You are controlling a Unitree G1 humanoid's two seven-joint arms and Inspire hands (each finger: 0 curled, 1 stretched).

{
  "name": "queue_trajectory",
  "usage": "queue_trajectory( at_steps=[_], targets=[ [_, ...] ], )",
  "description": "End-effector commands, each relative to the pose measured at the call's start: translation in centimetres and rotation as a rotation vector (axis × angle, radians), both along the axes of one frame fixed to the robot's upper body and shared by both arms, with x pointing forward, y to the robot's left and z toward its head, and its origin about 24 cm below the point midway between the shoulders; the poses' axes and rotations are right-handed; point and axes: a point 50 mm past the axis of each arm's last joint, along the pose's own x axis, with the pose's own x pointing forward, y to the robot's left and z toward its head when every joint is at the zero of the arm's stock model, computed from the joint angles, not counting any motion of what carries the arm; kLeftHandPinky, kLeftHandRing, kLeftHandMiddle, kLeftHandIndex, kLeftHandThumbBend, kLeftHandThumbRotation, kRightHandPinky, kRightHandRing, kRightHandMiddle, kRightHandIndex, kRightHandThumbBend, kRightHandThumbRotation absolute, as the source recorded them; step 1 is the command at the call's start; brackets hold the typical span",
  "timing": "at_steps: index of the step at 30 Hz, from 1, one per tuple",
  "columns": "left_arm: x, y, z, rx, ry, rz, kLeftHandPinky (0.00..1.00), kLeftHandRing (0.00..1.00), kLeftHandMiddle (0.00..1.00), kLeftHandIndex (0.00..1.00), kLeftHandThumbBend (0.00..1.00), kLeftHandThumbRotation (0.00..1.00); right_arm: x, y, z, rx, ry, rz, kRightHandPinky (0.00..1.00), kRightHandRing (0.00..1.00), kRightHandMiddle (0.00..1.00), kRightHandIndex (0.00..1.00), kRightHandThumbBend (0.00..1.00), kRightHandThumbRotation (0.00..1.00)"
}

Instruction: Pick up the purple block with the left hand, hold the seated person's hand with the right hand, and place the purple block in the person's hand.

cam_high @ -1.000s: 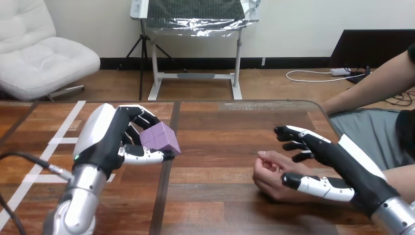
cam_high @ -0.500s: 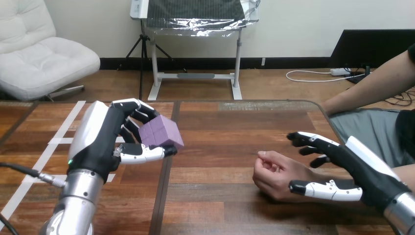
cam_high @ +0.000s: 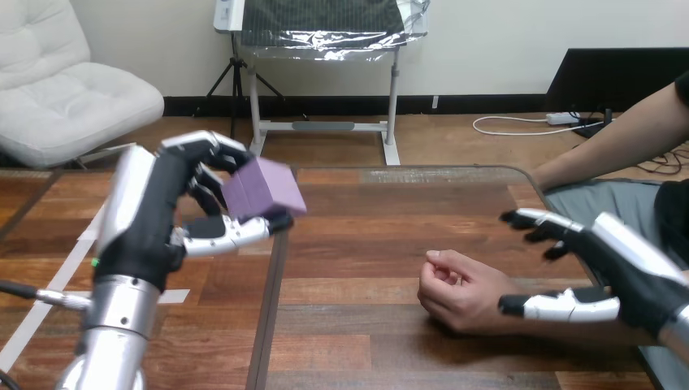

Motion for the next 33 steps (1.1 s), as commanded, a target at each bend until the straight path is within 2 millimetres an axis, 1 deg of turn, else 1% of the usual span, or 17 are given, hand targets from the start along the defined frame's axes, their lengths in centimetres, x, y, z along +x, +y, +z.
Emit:
queue_trajectory(
  at_steps=[1,4,10,19,33],
  targets=[
    [-0.6,-0.2,3.5,-0.035,-0.183,-0.010,0.36,0.40,0.43,0.43,0.58,0.00,2.3,-0.5,4.0,-0.062,-0.175,0.008,0.81,0.87,0.89,0.89,0.95,0.58],
    [-0.8,-0.2,3.5,-0.039,-0.182,-0.007,0.36,0.41,0.43,0.43,0.58,0.00,2.3,-0.6,3.9,-0.074,-0.183,0.008,0.82,0.87,0.89,0.89,0.95,0.57],
    [-1.3,-0.2,3.3,-0.062,-0.181,0.006,0.35,0.40,0.42,0.43,0.58,0.00,2.5,-1.0,3.8,-0.099,-0.186,0.003,0.82,0.87,0.90,0.89,0.94,0.55],
    [-1.8,-0.2,3.1,-0.078,-0.187,0.016,0.33,0.38,0.41,0.42,0.57,0.00,2.6,-1.3,3.6,-0.142,-0.179,-0.006,0.82,0.87,0.90,0.90,0.94,0.55],
    [-2.4,-0.3,2.9,-0.096,-0.187,0.021,0.31,0.37,0.40,0.42,0.57,0.00,2.9,-1.7,2.9,-0.213,-0.137,-0.012,0.87,0.88,0.89,0.90,0.95,0.55]
  ],
)
